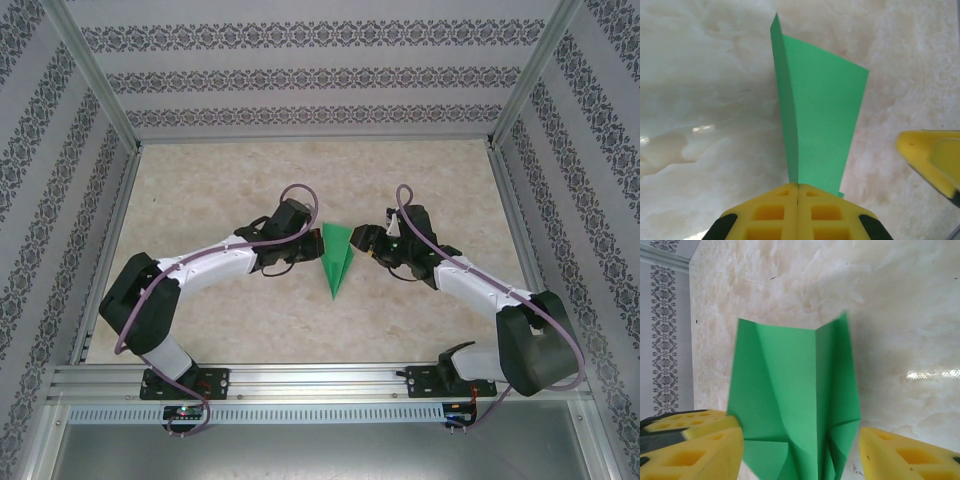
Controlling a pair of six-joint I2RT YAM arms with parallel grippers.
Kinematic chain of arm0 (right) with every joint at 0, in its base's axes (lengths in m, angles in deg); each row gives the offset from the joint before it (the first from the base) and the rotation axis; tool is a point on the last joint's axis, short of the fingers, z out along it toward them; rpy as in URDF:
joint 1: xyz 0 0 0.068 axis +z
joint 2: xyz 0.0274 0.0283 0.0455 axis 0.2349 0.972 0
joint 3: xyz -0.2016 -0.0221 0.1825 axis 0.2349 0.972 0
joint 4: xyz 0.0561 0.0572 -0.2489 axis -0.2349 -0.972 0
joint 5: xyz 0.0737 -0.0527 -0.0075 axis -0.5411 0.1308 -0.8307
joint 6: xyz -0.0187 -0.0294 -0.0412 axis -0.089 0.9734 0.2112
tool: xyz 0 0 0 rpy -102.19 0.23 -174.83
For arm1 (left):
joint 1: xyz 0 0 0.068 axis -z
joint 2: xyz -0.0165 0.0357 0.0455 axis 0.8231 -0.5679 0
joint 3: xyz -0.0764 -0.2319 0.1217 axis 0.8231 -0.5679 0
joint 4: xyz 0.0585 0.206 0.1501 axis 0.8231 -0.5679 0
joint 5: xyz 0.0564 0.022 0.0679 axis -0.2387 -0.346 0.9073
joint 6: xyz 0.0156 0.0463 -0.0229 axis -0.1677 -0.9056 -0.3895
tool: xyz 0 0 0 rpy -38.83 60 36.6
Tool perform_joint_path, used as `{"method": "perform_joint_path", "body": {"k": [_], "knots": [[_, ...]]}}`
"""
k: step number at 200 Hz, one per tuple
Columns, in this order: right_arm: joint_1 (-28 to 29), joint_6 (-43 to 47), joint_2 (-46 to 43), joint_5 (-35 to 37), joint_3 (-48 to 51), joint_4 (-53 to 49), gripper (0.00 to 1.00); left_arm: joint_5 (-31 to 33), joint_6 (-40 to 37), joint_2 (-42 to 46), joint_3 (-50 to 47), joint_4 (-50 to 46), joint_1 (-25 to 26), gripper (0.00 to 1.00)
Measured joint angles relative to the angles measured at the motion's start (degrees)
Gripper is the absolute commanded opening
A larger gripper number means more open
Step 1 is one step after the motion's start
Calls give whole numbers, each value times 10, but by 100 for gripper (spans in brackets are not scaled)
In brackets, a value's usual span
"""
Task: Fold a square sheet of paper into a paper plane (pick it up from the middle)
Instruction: Move a paper plane to the center of the table.
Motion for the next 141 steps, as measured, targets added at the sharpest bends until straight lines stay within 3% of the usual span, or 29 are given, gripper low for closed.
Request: {"method": "perform_joint_path", "body": {"k": [55,141], "knots": [[50,0,36,0,-5,2,62,-19,37,-3,-68,60,-23,0],[102,-5,146,4,-42,16,62,-42,51,-10,-91,101,-42,0]]}}
